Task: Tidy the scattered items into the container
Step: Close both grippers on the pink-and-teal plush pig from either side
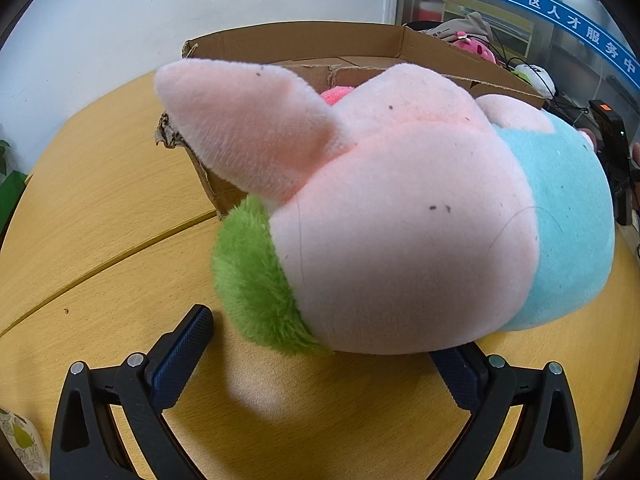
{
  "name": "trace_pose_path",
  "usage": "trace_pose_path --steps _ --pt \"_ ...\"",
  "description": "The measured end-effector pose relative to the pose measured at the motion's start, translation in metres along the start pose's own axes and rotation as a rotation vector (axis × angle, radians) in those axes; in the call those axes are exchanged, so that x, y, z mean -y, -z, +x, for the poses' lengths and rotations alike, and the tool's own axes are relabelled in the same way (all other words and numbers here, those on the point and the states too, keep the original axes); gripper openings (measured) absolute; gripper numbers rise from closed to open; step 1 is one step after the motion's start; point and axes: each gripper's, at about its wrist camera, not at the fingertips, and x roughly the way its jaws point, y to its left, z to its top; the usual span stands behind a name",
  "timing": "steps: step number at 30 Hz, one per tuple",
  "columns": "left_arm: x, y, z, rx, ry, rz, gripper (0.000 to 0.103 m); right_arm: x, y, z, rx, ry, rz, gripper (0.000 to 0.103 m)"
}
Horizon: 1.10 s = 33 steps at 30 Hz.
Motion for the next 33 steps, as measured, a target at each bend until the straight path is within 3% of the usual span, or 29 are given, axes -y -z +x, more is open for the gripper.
trace_pose_path --steps 3,7,11,16,19,22,28,33 --pt "0.008 0.002 0.001 0.002 -0.011 -0.014 0.103 -0.012 0.005 0.002 0.001 0.051 0.072 0.103" --pt "0.014 0.017 -0.011 0.017 -0.075 -0.084 0.103 -0.028 0.009 -0.005 0.000 0.056 0.077 0.103" --pt "0.013 0.035 -0.053 0.106 -0.057 -0.171 0.103 -0.039 0.016 -0.016 0.015 0.065 0.148 0.103" --pt "0.017 0.030 -0.108 0.272 0.119 -0.389 0.103 -0.082 -0.008 -0.067 0.195 0.083 0.133 0.103" --pt "0.028 0.015 -0.123 0.336 0.100 -0.457 0.103 -0.111 -0.035 -0.095 0.315 0.078 0.098 0.103" --pt "0.037 0.002 -0.123 0.339 0.090 -0.489 0.103 -0.134 -0.059 -0.105 0.363 0.055 0.081 0.103" --pt "0.047 -0.013 -0.106 0.305 -0.016 -0.472 0.103 -0.167 -0.078 -0.088 0.317 0.037 0.100 0.103" --pt "0.042 -0.010 -0.088 0.257 0.004 -0.473 0.103 -0.180 -0.081 -0.073 0.278 0.030 0.101 0.103"
